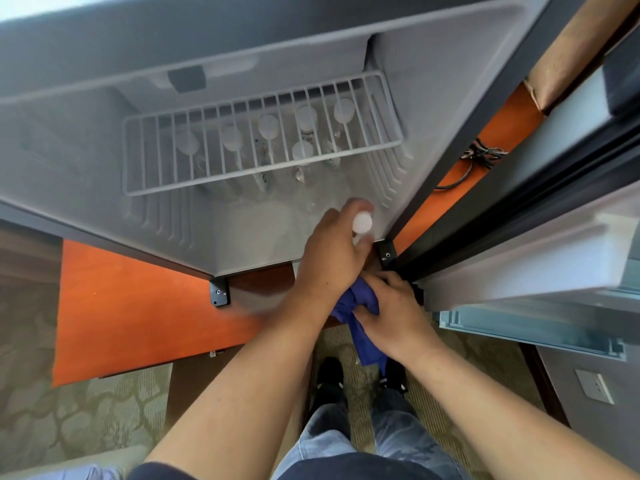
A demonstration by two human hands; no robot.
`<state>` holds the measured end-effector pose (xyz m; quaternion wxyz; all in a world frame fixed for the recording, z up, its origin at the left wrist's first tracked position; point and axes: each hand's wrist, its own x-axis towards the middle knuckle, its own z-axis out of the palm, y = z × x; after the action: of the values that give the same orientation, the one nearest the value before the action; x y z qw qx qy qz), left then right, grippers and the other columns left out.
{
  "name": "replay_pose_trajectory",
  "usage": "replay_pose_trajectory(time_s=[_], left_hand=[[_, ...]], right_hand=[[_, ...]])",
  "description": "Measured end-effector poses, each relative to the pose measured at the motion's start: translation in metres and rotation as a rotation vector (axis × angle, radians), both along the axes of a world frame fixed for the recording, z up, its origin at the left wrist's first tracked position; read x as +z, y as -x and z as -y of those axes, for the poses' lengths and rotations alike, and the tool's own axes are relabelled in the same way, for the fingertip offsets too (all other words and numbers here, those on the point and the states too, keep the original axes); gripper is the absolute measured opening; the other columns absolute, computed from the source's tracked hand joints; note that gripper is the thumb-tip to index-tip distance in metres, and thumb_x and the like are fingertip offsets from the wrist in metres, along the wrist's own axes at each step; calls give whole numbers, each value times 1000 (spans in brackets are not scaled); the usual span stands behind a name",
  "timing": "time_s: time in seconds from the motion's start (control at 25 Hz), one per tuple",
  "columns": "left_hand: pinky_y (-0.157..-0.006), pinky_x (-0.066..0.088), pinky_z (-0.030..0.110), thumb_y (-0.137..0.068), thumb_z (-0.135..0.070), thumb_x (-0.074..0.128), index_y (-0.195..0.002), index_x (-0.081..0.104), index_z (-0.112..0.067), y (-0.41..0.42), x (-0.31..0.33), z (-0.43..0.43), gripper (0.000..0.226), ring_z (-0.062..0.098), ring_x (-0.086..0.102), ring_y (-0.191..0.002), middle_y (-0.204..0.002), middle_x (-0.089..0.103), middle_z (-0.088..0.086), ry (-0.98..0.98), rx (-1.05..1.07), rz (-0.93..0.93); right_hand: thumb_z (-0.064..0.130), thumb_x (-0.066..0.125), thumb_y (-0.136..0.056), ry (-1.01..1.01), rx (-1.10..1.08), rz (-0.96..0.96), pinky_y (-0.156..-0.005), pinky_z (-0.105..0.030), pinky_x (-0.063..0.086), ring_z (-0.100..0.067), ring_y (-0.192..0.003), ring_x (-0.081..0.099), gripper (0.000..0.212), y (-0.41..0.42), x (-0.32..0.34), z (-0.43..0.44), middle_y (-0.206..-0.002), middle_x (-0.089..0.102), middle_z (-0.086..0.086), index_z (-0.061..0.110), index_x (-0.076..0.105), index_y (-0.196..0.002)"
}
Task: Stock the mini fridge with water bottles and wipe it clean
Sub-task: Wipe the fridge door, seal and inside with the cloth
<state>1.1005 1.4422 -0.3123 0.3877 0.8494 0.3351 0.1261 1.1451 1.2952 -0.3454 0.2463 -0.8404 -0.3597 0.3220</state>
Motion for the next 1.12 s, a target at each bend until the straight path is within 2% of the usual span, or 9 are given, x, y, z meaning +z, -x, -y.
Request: replay_pose_trajectory(time_s=[0.2,0.36,0.52,0.68,0.8,0.88,1.0,1.08,1.12], left_hand=[[-63,41,9,-94,-23,69,-122,62,-21,-29,17,-44,28,-3,57,-67,-74,58,-10,147,200,115],[-64,43,24,-93,-34,70,-109,64,-15,-42,7,-57,25,11,60,-68,-65,52,-11,91,222,86],[-73,55,35,-94,-42,66,-124,63,-17,-55,9,-61,39,24,69,-84,-80,68,0,8,185,47],[-73,47,32,-95,-45,63,-127,60,-18,-58,11,-60,42,24,68,-98,-100,72,3,-80,165,-64],[-72,44,29,-94,-44,64,-122,63,-20,-52,17,-60,37,18,66,-95,-98,69,-6,-94,150,-77],[-70,48,29,-93,-40,64,-109,66,-21,-42,19,-57,25,14,66,-87,-87,65,-12,-38,158,-27],[-72,50,25,-89,-28,63,-105,67,-21,-12,12,-53,18,12,64,-80,-80,64,-8,27,387,159],[-81,45,22,-89,-18,62,-103,65,-17,5,0,-61,15,17,63,-95,-96,62,-5,-28,518,217],[-88,42,20,-90,-16,61,-109,64,-16,9,-8,-68,19,21,60,-106,-107,61,-3,-2,526,157]], right_hand=[[24,60,-86,-63,-1,-9,-114,-44,39,-29,-139,43,55,-14,-4,-43,-145,52,-2,34,56,-140],[33,55,-81,-54,-2,24,-115,-37,36,-30,-138,43,42,-28,-7,-78,-132,63,-11,28,63,-122],[31,63,-81,-24,17,78,-98,-44,50,-34,-113,59,33,-47,-3,-100,-117,64,-15,17,65,-111],[29,66,-84,-10,10,101,-92,-47,54,-35,-107,63,32,-54,-1,-111,-112,66,-15,11,67,-110],[27,65,-87,15,26,110,-90,-45,54,-35,-104,64,27,-55,-1,-117,-109,67,-17,8,67,-106],[26,64,-89,30,47,99,-89,-46,53,-36,-102,65,22,-55,0,-119,-106,69,-18,10,66,-104],[31,66,-87,82,88,90,-92,-44,54,-35,-106,66,26,-55,-2,-123,-113,70,-12,23,66,-113],[36,65,-83,139,118,68,-94,-43,54,-34,-108,65,37,-53,-4,-127,-118,68,-10,29,65,-119],[41,61,-78,165,130,57,-94,-44,54,-34,-108,65,43,-53,-6,-129,-118,67,-10,31,65,-120]])
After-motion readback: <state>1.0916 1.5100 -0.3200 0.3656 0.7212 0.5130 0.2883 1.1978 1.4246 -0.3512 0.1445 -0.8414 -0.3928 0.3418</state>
